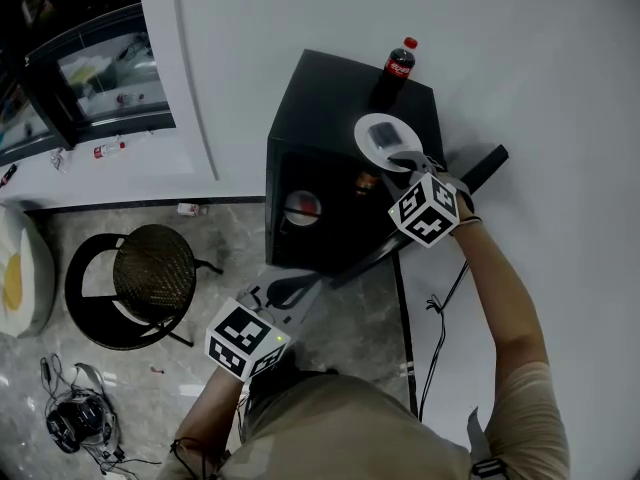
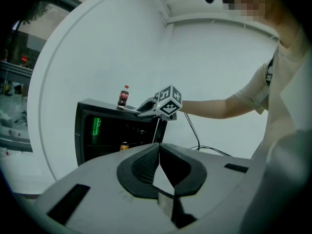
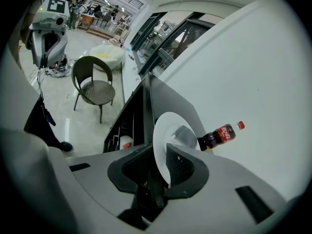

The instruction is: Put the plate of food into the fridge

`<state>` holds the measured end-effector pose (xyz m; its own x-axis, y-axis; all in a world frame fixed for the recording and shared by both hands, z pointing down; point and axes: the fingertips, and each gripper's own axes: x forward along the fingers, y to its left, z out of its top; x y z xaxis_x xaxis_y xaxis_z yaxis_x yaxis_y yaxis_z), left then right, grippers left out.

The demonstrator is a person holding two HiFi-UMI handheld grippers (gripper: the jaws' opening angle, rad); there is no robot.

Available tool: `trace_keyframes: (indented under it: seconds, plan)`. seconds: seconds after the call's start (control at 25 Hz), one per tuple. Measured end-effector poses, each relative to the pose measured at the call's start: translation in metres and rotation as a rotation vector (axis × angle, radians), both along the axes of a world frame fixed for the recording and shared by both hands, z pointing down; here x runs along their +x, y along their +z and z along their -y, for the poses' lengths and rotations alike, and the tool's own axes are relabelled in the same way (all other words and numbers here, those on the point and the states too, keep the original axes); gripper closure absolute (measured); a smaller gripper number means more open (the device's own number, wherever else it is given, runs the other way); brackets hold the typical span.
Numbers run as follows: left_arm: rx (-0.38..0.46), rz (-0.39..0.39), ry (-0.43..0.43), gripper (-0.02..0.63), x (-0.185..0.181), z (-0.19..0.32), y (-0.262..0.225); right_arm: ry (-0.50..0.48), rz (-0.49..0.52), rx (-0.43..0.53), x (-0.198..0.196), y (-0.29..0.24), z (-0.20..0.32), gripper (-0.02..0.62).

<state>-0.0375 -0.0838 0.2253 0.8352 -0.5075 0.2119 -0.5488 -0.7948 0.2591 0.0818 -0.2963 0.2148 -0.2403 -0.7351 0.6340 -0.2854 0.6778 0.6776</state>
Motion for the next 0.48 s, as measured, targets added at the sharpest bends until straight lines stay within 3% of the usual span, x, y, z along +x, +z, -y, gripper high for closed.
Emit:
trace_keyframes:
  seconds: [0.48]
  plan:
    - [-0.012,-0.001,-0.004,0.595,-0.0001,0.0010,0.0028,-0.029,-0.054,0.073,0.0004,-0.0034,-0.0063,0.526]
